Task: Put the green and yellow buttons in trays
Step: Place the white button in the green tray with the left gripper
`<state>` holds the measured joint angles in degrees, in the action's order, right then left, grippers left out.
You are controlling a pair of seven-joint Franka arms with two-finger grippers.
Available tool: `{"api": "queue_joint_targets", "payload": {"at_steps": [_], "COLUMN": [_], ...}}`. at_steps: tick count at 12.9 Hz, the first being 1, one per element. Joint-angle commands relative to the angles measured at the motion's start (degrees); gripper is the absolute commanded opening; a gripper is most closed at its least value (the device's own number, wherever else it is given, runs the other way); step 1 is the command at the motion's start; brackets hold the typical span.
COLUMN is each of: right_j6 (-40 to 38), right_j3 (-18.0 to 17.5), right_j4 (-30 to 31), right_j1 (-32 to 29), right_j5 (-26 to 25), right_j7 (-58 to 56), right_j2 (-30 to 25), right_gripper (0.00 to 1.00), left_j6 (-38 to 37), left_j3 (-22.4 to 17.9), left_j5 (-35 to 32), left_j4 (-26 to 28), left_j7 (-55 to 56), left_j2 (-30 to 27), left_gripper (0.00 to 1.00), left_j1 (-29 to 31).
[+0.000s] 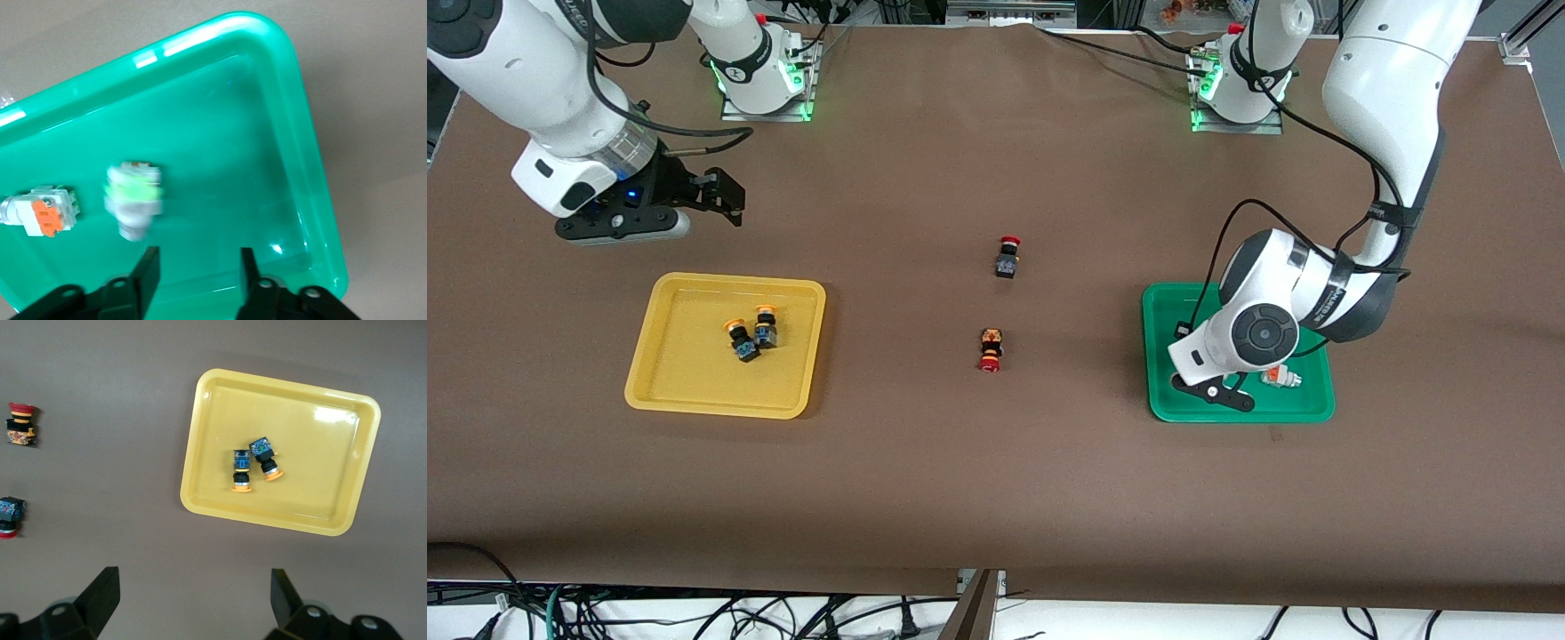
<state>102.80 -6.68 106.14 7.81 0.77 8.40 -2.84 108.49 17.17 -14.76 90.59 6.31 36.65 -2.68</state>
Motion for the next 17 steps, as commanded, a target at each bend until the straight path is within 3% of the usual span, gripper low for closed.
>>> {"api": "queue_joint_targets", "payload": {"at_steps": [1,4,7,9,11,12,14,17], "right_j6": [-0.3,-0.3,-0.2,-1.5,-4.8,-5.3,-5.3,-5.6], "right_j3": [-2.6,-2.5,-0.6,-0.2,-0.3,-0.3,-0.3,-0.7], "right_j4": [-2.3,-2.7,-2.9,-4.8,-7.6,-8.7,-10.2,-11.6], "right_j1": [-2.5,-2.5,-2.9,-3.0,-2.7,-2.7,-2.6,-2.3], "right_j5": [-0.7,-0.7,-0.9,-0.3,-0.9,-0.9,-0.9,-3.4], "right_j7": [-1.2,-1.2,-1.2,-1.2,-1.3,-2.4,-3.2,-3.5], "right_j2": [-0.1,0.0,0.1,1.1,2.0,2.7,2.9,3.0], "right_gripper": [0.99,1.00,1.00,1.00,1.00,1.00,1.00,1.00], "left_j6": [-5.0,-12.0,-22.8,-24.9,-24.0,-18.4,-8.9,-13.4], "left_j3": [0.3,0.5,0.4,-1.5,-7.9,-11.9,-13.7,-13.9], "left_j5": [-0.7,0.1,3.6,5.9,9.2,14.3,17.5,15.7], "left_j4": [-1.1,-6.7,-17.3,-18.7,-12.7,-3.9,10.7,9.6], "left_j7": [-0.2,-0.3,-0.4,-0.1,-1.0,-1.0,-0.9,-0.5], "left_j2": [-7.7,-15.1,-16.7,-20.0,-26.2,-31.9,-41.2,-41.2], "left_gripper": [1.00,1.00,1.00,1.00,1.00,1.00,1.00,1.00], "left_j1": [-0.4,3.2,6.4,7.3,6.4,5.2,4.9,4.3]}}
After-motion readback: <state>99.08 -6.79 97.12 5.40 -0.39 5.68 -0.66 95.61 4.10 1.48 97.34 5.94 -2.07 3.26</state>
